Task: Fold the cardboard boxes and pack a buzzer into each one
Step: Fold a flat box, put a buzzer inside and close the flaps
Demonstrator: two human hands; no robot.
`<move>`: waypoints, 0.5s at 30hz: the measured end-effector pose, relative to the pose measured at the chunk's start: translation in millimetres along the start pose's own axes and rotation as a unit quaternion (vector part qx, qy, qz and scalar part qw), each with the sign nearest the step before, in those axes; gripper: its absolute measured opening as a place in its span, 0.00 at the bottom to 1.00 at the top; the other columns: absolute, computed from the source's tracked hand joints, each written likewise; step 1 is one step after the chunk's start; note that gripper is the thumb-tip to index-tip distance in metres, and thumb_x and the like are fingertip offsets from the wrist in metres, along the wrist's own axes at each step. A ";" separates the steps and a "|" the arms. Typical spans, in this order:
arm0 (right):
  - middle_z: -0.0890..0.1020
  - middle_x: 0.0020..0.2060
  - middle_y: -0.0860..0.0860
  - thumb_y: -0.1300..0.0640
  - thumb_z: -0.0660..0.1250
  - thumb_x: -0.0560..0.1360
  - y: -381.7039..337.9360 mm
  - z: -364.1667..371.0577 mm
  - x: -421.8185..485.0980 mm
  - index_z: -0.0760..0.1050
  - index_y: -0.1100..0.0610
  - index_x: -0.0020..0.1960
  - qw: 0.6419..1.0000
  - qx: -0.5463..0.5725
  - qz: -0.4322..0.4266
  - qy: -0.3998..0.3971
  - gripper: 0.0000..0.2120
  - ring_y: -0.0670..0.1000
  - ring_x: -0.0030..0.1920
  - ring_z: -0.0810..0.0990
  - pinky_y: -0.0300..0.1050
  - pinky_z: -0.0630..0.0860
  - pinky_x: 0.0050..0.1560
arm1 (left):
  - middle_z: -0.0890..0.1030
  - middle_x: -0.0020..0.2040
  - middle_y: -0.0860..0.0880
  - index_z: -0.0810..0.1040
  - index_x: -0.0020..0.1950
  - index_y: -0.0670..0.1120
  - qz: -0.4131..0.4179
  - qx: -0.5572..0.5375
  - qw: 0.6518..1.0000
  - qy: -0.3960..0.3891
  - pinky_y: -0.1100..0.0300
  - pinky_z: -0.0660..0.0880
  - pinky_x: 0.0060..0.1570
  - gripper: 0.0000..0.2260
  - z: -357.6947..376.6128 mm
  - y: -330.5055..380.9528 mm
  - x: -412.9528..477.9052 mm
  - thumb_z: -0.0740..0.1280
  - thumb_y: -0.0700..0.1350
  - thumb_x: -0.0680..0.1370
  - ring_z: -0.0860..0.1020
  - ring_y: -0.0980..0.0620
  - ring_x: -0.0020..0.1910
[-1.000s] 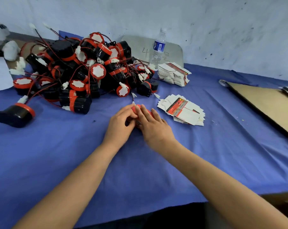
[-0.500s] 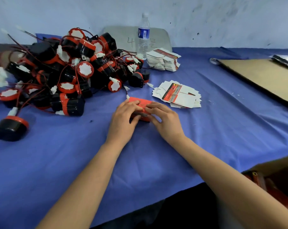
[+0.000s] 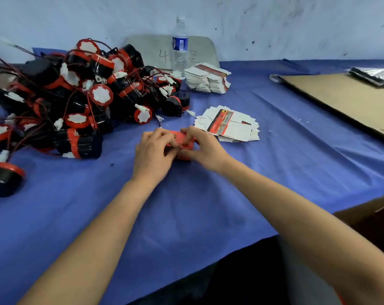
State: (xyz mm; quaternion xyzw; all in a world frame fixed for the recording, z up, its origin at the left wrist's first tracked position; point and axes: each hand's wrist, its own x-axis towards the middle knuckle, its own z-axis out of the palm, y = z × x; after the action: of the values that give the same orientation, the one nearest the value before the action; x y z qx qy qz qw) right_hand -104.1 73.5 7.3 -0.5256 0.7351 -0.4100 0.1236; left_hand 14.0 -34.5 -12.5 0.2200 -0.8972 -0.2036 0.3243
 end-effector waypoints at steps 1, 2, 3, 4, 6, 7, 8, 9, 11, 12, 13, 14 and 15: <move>0.75 0.64 0.57 0.66 0.74 0.71 4.0 3.1 -5.3 0.70 0.56 0.46 0.997 0.077 0.028 0.007 0.13 0.57 0.60 0.76 0.55 0.71 0.64 | 0.79 0.58 0.51 0.79 0.44 0.46 0.002 -0.004 1.000 -0.018 0.45 0.70 0.54 0.03 -1.3 -1.0 2.3 0.72 0.41 0.74 0.71 0.42 0.59; 0.74 0.65 0.54 0.66 0.74 0.71 8.4 6.5 -10.2 0.69 0.54 0.49 0.991 0.124 0.041 0.019 0.15 0.55 0.60 0.77 0.55 0.72 0.64 | 0.78 0.63 0.51 0.79 0.44 0.46 0.005 -0.011 0.999 -0.040 0.45 0.69 0.59 0.03 -2.7 -2.5 5.4 0.72 0.41 0.74 0.70 0.42 0.63; 0.73 0.65 0.52 0.65 0.75 0.71 12.9 9.4 -13.1 0.70 0.53 0.51 0.990 0.133 0.041 0.036 0.17 0.54 0.60 0.77 0.55 0.72 0.64 | 0.75 0.68 0.50 0.79 0.45 0.45 0.006 -0.021 0.998 -0.064 0.46 0.65 0.65 0.03 -4.1 -4.1 8.6 0.71 0.40 0.74 0.68 0.42 0.69; 0.74 0.64 0.51 0.64 0.75 0.70 16.1 10.8 -14.4 0.71 0.52 0.53 0.990 0.126 0.043 0.052 0.18 0.54 0.59 0.77 0.55 0.73 0.64 | 0.72 0.71 0.49 0.78 0.45 0.45 0.004 -0.039 0.995 -0.090 0.48 0.62 0.69 0.03 -4.7 -4.8 11.8 0.70 0.39 0.75 0.64 0.44 0.73; 0.77 0.59 0.52 0.60 0.77 0.69 16.2 12.9 -12.6 0.74 0.49 0.55 0.989 0.115 0.054 0.070 0.19 0.53 0.57 0.78 0.54 0.73 0.62 | 0.68 0.74 0.48 0.77 0.46 0.47 -0.021 -0.087 0.987 -0.131 0.58 0.60 0.69 0.04 -7.4 -6.8 14.2 0.69 0.39 0.76 0.62 0.47 0.75; 0.79 0.56 0.53 0.59 0.77 0.69 15.3 14.0 -11.9 0.74 0.50 0.54 0.988 0.120 0.060 0.072 0.18 0.54 0.55 0.80 0.54 0.74 0.60 | 0.69 0.74 0.49 0.77 0.46 0.48 -0.036 -0.109 0.983 -0.140 0.63 0.62 0.65 0.04 -7.7 -7.6 14.2 0.68 0.39 0.76 0.65 0.49 0.74; 0.81 0.54 0.54 0.58 0.77 0.69 14.8 16.0 -11.8 0.75 0.51 0.54 0.988 0.115 0.065 0.073 0.17 0.54 0.53 0.81 0.55 0.75 0.58 | 0.69 0.73 0.49 0.78 0.47 0.48 -0.046 -0.124 0.981 -0.141 0.65 0.63 0.62 0.04 -8.1 -8.2 13.7 0.68 0.38 0.76 0.67 0.51 0.72; 0.82 0.52 0.53 0.57 0.77 0.69 15.0 18.6 -12.1 0.76 0.53 0.54 0.990 0.097 0.066 0.081 0.16 0.54 0.51 0.81 0.55 0.76 0.57 | 0.70 0.72 0.50 0.78 0.48 0.48 -0.049 -0.134 0.980 -0.138 0.66 0.64 0.61 0.05 -8.2 -8.1 12.7 0.67 0.37 0.77 0.69 0.51 0.70; 0.82 0.50 0.52 0.56 0.77 0.68 16.4 21.3 -11.0 0.76 0.53 0.52 0.991 0.054 0.062 0.103 0.15 0.53 0.49 0.81 0.55 0.77 0.54 | 0.72 0.70 0.52 0.76 0.44 0.53 -0.042 -0.151 0.978 -0.135 0.63 0.66 0.63 0.10 -9.1 -7.5 12.2 0.67 0.36 0.76 0.71 0.51 0.68; 0.82 0.49 0.52 0.56 0.77 0.68 16.3 21.5 -9.4 0.76 0.52 0.51 0.991 0.048 0.063 0.109 0.14 0.53 0.47 0.81 0.55 0.77 0.53 | 0.73 0.69 0.53 0.74 0.41 0.55 -0.037 -0.153 0.978 -0.138 0.60 0.67 0.64 0.13 -10.1 -7.1 12.8 0.67 0.36 0.76 0.72 0.50 0.67; 0.82 0.48 0.53 0.57 0.77 0.68 16.2 20.9 -7.8 0.76 0.51 0.49 0.990 0.050 0.065 0.111 0.14 0.54 0.47 0.81 0.56 0.77 0.53 | 0.74 0.68 0.54 0.72 0.40 0.57 -0.032 -0.147 0.978 -0.143 0.56 0.68 0.65 0.14 -11.3 -6.7 14.1 0.67 0.37 0.76 0.72 0.49 0.66; 0.83 0.46 0.53 0.57 0.76 0.68 16.3 20.1 -6.4 0.75 0.50 0.48 0.990 0.055 0.067 0.111 0.13 0.54 0.46 0.81 0.56 0.77 0.52 | 0.73 0.68 0.54 0.71 0.39 0.57 -0.029 -0.137 0.979 -0.150 0.53 0.68 0.65 0.15 -12.7 -6.1 16.1 0.67 0.37 0.76 0.71 0.47 0.66; 0.83 0.46 0.54 0.58 0.76 0.68 17.0 19.7 -5.1 0.75 0.49 0.47 0.990 0.060 0.069 0.108 0.13 0.55 0.45 0.81 0.57 0.77 0.52 | 0.73 0.68 0.54 0.71 0.39 0.57 -0.027 -0.125 0.979 -0.157 0.50 0.68 0.65 0.15 -13.7 -5.9 17.6 0.67 0.37 0.76 0.70 0.46 0.66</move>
State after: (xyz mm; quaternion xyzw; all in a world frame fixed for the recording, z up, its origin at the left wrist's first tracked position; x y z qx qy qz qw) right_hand -101.3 70.5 -18.9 -0.4183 0.7527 -0.4979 0.1028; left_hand 12.6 -51.7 2.8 0.1672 -0.8981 -0.3548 0.1991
